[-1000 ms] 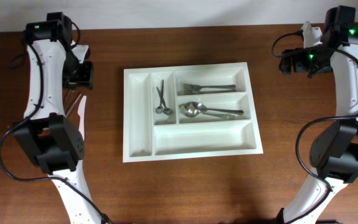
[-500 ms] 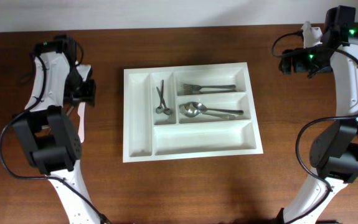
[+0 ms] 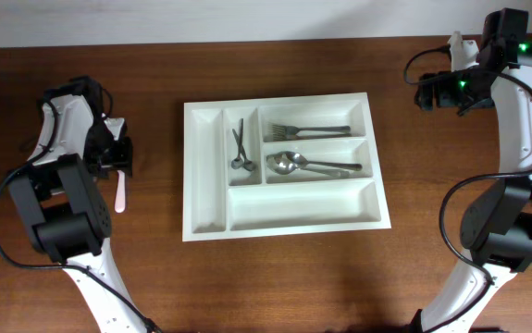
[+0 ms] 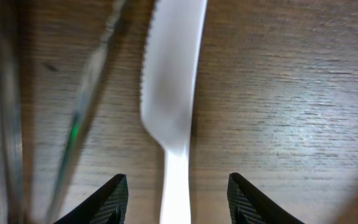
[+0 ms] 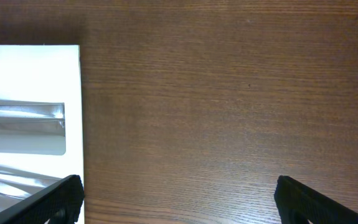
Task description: Pack container
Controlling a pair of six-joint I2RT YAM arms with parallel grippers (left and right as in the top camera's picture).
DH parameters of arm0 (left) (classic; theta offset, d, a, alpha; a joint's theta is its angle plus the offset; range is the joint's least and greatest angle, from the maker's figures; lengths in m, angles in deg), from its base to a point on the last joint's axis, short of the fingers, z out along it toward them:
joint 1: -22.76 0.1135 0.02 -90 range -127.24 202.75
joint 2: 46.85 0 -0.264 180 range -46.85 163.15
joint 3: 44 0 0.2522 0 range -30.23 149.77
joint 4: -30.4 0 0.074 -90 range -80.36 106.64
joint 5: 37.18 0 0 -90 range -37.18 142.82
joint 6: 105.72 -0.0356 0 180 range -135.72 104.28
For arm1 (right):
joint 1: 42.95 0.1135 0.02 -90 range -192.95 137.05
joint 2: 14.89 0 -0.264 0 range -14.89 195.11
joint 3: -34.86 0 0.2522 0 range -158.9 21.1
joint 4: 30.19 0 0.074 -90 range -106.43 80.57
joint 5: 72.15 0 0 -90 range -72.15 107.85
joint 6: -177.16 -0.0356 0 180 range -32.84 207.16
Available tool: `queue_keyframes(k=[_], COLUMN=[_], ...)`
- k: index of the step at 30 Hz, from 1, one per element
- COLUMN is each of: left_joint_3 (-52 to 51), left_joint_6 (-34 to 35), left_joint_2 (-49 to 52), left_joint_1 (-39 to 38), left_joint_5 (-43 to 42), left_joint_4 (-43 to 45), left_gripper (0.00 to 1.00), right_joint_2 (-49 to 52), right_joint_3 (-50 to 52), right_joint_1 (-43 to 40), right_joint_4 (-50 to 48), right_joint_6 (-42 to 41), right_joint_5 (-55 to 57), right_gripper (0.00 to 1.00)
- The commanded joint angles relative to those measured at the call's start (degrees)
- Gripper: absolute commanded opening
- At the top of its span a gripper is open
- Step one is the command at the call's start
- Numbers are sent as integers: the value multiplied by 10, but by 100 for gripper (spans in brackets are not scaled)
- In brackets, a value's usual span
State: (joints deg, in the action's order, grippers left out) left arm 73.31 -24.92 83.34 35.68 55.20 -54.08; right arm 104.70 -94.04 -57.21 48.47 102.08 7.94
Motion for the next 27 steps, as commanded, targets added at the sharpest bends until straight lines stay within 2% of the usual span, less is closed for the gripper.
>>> queue_keyframes(k=[1,7,9,11,13,17,19,27], left_joint_3=[-35,-91,-101,-103,-103,-103,-101,-26], left_joint_6=[-7,-7,-7,-7,-7,-7,-7,-7], left_joint_2=[0,0,0,0,0,0,0,-3], left_joint_1=[0,0,0,0,0,0,0,0], left_joint_5=[2,4,4,4,4,4,4,4], left_joint_4=[12,41,43,43,43,43,43,-9], left_gripper=[54,52,45,28,17,13,7,5], right_joint_2=[-7,-7,-7,-7,-7,-7,-7,-7], right_joint_3=[-8,-8,-8,-8,-8,-8,-8,-8], right_joint_1=[0,0,0,0,0,0,0,0], right_joint_4=[0,0,0,0,0,0,0,0], right_joint_6=[-6,-6,-6,-6,-6,-6,-6,-6], right_joint_5=[5,5,5,5,5,5,5,5], right_gripper=[99,99,99,99,99,99,99,99])
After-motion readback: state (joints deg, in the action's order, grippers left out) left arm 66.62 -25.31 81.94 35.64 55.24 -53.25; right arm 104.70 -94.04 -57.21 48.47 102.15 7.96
